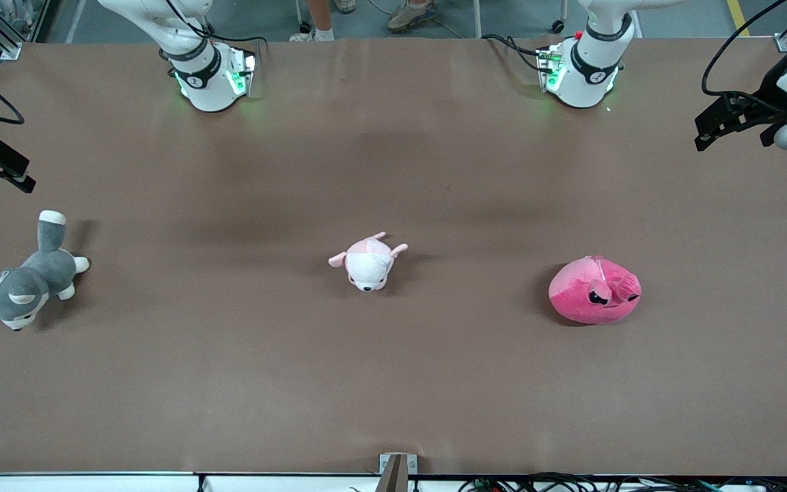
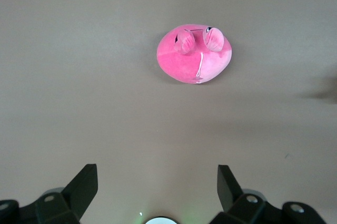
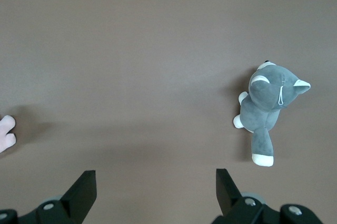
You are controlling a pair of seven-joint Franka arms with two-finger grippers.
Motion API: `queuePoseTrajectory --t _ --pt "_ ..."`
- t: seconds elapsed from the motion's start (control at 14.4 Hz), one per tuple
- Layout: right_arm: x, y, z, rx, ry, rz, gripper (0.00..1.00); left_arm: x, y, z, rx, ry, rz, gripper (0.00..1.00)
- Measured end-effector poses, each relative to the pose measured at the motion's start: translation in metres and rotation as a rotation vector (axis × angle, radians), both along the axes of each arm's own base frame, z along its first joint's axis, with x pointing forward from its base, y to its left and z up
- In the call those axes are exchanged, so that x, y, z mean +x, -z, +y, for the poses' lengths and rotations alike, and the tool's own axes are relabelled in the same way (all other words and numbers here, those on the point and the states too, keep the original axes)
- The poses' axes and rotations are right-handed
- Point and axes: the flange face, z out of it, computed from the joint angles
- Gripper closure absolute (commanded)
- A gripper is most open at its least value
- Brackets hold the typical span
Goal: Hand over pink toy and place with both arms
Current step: 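Move the left gripper down toward the pink plush toy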
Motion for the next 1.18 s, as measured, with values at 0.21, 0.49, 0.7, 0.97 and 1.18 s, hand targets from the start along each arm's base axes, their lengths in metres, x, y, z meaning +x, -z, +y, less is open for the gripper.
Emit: queuePoseTrajectory --t 0.21,0.49,0.7,0.97,1.18 --pt "0.0 0.0 0.001 0.0 -0.001 0.0 0.0 0.001 0.001 0.0 0.0 -0.001 0.003 0.0" --pt "0.0 0.0 0.001 0.0 -0.001 0.002 0.0 0.02 0.01 0.004 -0.007 -0.005 0.014 0.0" --pt "0.0 0.0 0.0 0.0 -0.001 0.002 0.0 0.051 0.035 0.01 -0.015 -0.014 0.025 0.0" --pt "0.0 0.0 0.0 0.0 -0.001 0.0 0.0 0.091 0.085 0.029 -0.029 -0.054 0.012 0.0" --pt "0.0 0.0 0.001 0.0 -0.002 0.0 0.0 0.108 0.125 0.03 -0.037 -0.085 -0.026 0.0"
